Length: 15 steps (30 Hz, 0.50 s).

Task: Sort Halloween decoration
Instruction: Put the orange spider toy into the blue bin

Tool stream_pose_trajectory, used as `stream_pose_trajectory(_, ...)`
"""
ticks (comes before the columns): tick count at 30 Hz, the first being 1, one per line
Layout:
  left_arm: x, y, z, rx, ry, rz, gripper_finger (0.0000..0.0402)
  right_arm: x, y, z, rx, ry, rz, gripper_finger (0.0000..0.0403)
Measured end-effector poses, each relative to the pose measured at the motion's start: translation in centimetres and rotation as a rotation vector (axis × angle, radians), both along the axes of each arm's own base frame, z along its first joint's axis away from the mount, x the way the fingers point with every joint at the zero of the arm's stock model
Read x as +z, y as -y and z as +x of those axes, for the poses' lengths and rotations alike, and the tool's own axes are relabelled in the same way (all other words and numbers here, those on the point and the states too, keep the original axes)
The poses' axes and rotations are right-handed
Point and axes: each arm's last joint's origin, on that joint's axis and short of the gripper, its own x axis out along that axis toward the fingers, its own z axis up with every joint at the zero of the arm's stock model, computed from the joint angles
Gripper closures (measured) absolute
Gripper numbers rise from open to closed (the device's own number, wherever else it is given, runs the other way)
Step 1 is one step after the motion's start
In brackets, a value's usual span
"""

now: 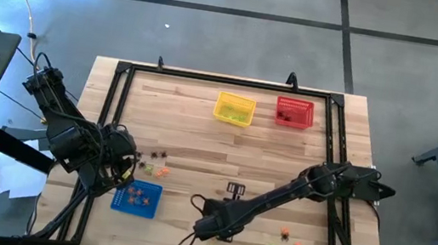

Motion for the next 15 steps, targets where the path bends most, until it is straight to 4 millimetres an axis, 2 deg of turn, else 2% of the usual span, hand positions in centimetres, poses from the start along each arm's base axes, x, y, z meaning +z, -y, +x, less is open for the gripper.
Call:
stream_pose_trajectory(2,0.0,0.0,0.0,-0.016,-0.007,0.008,0.0302,1.3,0.5,0.2,0.007,0.061,-0.009,0.0401)
stream_pose_trajectory(4,0.0,0.0,0.0,-0.029,-0.012,0.015,0.0302,2.3,0.9,1.1,0.028,0.166,0.026,0.0401)
stream_pose_trajectory(11,0.0,0.0,0.0,-0.037,-0.015,0.019,0.0302,4.0,2.3,7.6,0.187,0.633,0.28,0.0401)
stream_pose_trajectory(15,0.0,0.0,0.0,-0.037,-0.015,0.019,0.0302,3.5,3.5,10.9,0.241,0.849,0.398,0.0401)
